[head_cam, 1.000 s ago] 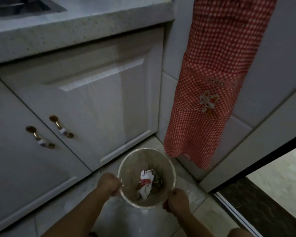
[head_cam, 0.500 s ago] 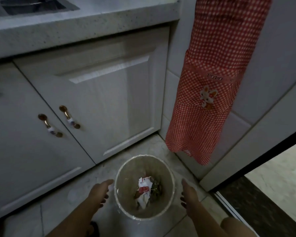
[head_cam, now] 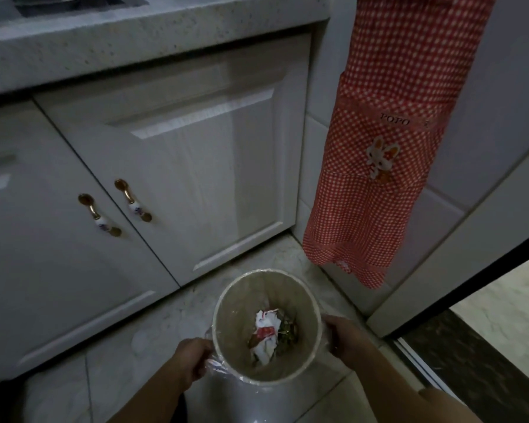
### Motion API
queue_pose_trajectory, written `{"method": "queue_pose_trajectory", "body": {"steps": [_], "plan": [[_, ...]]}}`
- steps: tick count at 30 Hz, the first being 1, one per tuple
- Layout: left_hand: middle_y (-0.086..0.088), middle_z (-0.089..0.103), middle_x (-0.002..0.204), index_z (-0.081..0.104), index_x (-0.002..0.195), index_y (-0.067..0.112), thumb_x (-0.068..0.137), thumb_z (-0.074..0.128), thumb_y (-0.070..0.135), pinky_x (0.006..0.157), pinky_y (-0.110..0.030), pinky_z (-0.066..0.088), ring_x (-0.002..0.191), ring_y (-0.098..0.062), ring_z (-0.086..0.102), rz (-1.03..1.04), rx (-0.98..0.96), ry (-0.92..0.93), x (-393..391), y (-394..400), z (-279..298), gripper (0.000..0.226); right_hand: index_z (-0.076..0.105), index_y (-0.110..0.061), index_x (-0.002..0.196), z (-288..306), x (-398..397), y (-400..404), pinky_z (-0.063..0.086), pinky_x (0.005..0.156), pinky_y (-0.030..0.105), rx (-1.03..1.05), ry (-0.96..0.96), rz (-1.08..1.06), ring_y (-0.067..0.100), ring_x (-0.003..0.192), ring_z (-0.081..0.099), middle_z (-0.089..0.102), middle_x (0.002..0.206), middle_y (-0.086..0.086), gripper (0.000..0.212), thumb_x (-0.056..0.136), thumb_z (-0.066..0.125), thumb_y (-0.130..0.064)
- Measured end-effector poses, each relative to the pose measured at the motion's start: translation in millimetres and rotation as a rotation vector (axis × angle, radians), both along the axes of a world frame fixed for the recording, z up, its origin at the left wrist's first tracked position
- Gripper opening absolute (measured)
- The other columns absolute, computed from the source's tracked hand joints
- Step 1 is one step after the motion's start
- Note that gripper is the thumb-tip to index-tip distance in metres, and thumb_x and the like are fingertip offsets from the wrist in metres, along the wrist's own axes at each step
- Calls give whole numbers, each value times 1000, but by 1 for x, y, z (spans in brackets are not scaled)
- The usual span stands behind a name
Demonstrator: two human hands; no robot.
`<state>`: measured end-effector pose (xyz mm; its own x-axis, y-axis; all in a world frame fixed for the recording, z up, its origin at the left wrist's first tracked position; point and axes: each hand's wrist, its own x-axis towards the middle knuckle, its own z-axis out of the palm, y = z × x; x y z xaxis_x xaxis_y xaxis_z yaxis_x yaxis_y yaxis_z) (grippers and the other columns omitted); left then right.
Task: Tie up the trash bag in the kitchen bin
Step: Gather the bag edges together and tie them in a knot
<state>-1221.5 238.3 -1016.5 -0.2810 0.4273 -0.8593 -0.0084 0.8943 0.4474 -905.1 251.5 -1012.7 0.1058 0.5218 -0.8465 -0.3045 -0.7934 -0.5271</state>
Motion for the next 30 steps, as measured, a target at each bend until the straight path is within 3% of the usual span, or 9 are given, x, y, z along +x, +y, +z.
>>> {"method": "queue_pose_trajectory", "body": {"steps": [2,6,8,11,14,19,24,27,30], "plan": [[-12,51,53,63,70,-1,84,62,-1,42,-22,30,41,-16,39,-90,5,78,-3,1,14,15,64,-2,92,6,2,3,43,61,34,25,-10,-3,29,62,50,55,74,18,10,93,60,-11],[-10,50,59,71,82,-3,88,64,9,41,-23,27,40,-15,35,-250,61,184,-7,6,37,15,59,-11,62,13,9,5,41,53,30,80,-73,11,16,43,44,50,46,2,32,94,62,-16],[-9,52,61,68,77,1,89,61,8,41,-25,31,43,-15,38,-300,93,210,-6,7,47,16,57,-10,60,20,10,7,38,55,32,134,-136,54,17,42,40,44,42,1,35,94,61,-16],[-10,59,66,66,73,5,90,57,6,47,-26,39,52,-18,48,-389,163,252,-2,10,56,20,60,-6,70,30,7,6,38,61,37,231,-211,110,20,53,44,48,54,6,23,92,62,-13],[-10,64,77,68,79,7,91,56,7,59,-28,48,68,-21,58,-459,208,288,1,11,62,17,63,-9,63,39,0,3,43,57,31,361,-310,163,18,56,53,61,56,4,24,87,66,-4],[-18,71,83,67,73,4,86,55,-3,76,-40,58,76,-27,66,-345,259,216,0,13,68,19,63,-10,72,56,-17,2,47,59,28,480,-325,206,17,64,61,68,68,6,17,80,70,3],[-20,75,79,61,81,5,89,51,-3,59,-32,51,66,-26,67,-318,297,130,4,13,77,15,74,-3,65,75,-24,11,40,43,19,395,-315,355,9,47,53,64,54,3,6,71,76,0],[-27,74,85,61,81,2,90,48,-6,48,-27,43,58,-22,58,-294,285,60,7,18,89,17,75,-8,60,84,-23,17,31,43,22,243,-278,467,9,41,47,66,56,6,14,73,79,-9],[-18,68,74,64,82,2,91,49,-4,44,-22,37,52,-15,49,-227,257,-67,9,27,106,18,71,-15,59,92,-25,22,34,45,23,246,-223,571,7,44,48,66,55,0,19,76,78,-16]]}}
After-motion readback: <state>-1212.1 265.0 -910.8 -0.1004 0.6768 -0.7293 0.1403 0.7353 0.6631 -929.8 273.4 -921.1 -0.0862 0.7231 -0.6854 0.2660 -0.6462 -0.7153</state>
